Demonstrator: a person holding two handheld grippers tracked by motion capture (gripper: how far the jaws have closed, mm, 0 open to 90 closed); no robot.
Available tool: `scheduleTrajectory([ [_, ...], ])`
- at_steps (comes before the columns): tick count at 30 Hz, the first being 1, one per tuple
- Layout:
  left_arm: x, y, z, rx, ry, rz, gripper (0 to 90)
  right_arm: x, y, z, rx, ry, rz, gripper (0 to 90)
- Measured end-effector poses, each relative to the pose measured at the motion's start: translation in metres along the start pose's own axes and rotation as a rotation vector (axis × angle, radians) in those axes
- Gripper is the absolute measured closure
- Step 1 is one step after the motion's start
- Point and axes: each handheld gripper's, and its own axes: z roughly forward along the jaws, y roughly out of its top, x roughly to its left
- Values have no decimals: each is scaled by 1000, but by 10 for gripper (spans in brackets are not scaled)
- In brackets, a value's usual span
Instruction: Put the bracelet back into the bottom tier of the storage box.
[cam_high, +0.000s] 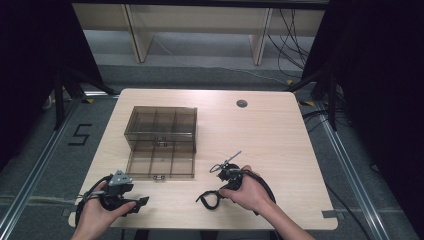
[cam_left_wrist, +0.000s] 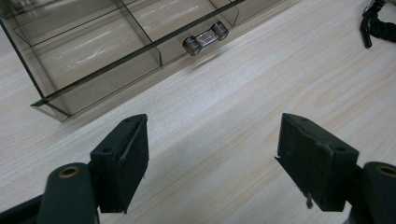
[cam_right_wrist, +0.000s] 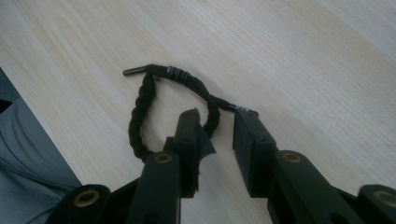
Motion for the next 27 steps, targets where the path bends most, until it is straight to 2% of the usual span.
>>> scheduleTrajectory([
  [2,0,0,0,-3,-1,-3,248,0,1,1,-3,-5,-9,727],
  [3,0,0,0,-3,-2,-3,248,1,2,1,-2,-5,6,730],
  [4,0,0,0,-2,-3,-2,249,0,3,2,4,-11,-3,733],
  [6,0,0,1,2,-9,-9,248,0,4,3,11,-2,8,738],
  [12,-1,0,1,2,-12,2,247,0,6,6,18,-5,13,759],
  [14,-1,0,1,4,-13,5,247,3,7,7,27,1,36,765],
  [16,-1,0,1,3,-11,5,247,3,7,8,28,2,20,776],
  [18,-1,0,1,-2,-5,5,246,4,8,9,35,-13,20,794],
  [25,-2,0,2,5,-9,7,245,6,9,11,35,-11,23,818],
  [27,-2,0,2,5,-8,6,245,5,8,12,40,-10,10,822],
])
